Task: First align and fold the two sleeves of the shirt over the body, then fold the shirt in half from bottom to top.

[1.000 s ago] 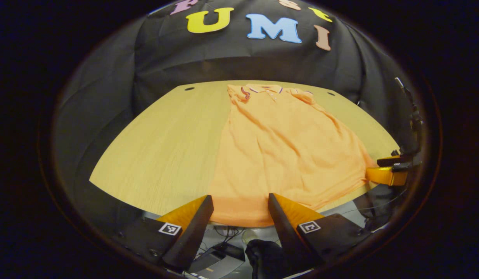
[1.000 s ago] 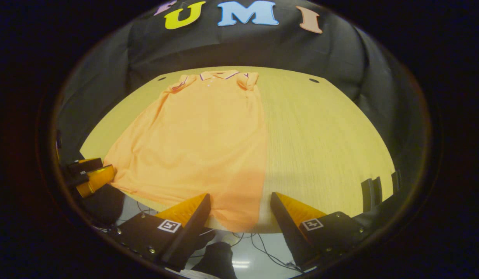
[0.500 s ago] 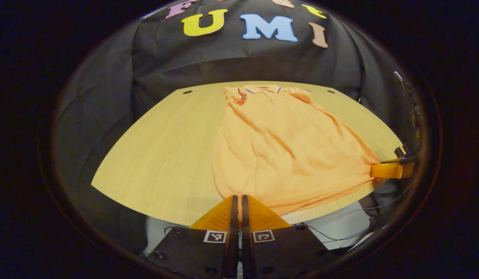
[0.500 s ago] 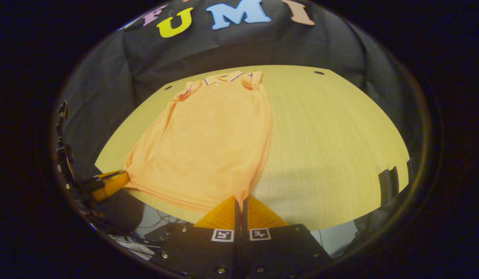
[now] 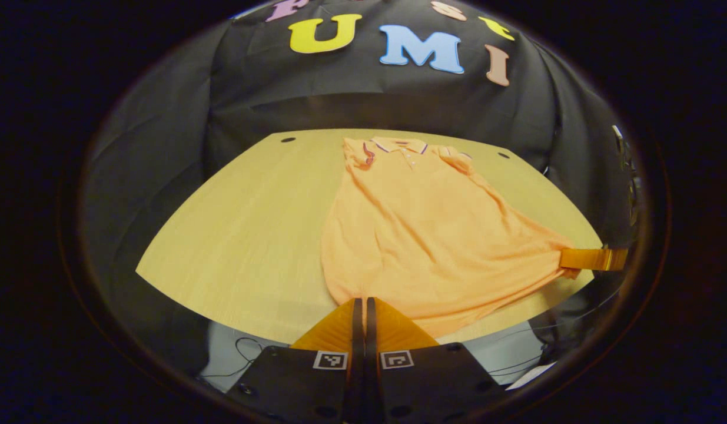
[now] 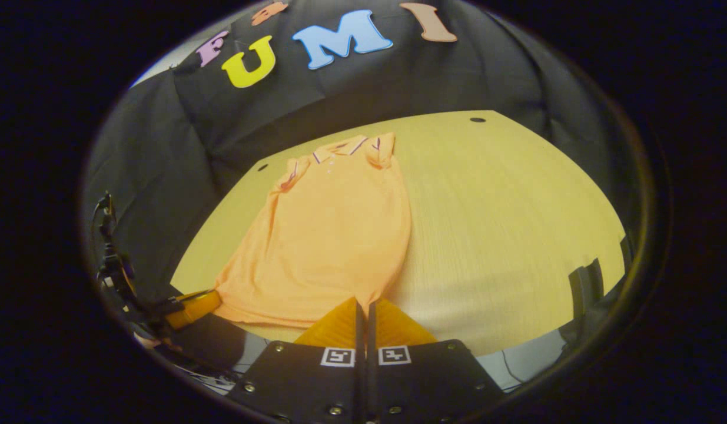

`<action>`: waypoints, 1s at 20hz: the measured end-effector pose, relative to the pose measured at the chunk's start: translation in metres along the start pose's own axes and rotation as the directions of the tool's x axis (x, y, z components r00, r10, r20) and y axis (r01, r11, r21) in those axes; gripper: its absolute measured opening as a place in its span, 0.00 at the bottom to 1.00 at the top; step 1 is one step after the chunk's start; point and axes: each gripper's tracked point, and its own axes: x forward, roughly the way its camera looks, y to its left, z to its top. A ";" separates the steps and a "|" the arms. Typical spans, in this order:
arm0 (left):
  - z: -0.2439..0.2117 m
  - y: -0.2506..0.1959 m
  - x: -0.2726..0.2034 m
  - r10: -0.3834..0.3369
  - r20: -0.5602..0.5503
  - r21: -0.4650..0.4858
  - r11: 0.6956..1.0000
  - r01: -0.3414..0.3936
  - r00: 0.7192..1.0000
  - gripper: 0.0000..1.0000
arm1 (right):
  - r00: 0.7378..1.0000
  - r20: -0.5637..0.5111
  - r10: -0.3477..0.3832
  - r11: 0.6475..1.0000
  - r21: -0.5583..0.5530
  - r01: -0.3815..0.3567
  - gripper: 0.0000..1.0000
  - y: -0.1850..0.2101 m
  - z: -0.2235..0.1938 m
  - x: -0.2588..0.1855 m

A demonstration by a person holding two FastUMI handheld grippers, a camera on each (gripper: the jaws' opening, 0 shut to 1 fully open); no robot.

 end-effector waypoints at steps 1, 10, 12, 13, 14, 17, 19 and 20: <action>0.010 -0.003 0.000 -0.003 0.011 -0.020 1.000 0.003 1.000 0.06 | 1.000 0.022 0.009 1.000 -0.004 -0.009 0.00 0.000 0.012 -0.005; 0.145 -0.019 0.007 -0.019 0.175 -0.024 0.999 0.024 0.984 0.06 | 0.988 0.153 0.032 0.999 -0.034 -0.027 0.00 0.001 0.118 -0.008; 0.188 -0.028 0.023 -0.043 0.220 -0.010 0.999 0.047 0.975 0.05 | 0.981 0.191 0.020 0.999 -0.042 -0.012 0.00 0.000 0.152 -0.004; 0.203 -0.031 0.028 -0.053 0.233 -0.008 0.998 0.056 0.971 0.07 | 0.979 0.201 0.012 0.999 -0.045 -0.002 0.00 -0.001 0.165 0.000; 0.216 -0.033 0.036 -0.063 0.242 -0.007 0.998 0.067 0.968 0.06 | 0.977 0.213 0.002 0.999 -0.047 0.008 0.00 -0.003 0.179 0.004; 0.256 -0.035 0.064 -0.086 0.266 0.002 0.996 0.089 0.960 0.06 | 0.971 0.238 -0.018 0.999 -0.031 0.026 0.00 -0.007 0.215 0.022; 0.304 -0.033 0.101 -0.113 0.288 0.017 0.993 0.114 0.951 0.07 | 0.965 0.257 -0.045 0.999 -0.014 0.050 0.00 -0.008 0.252 0.049; 0.319 -0.032 0.112 -0.120 0.297 0.025 0.993 0.118 0.947 0.07 | 0.964 0.259 -0.052 0.998 -0.016 0.058 0.00 -0.007 0.263 0.059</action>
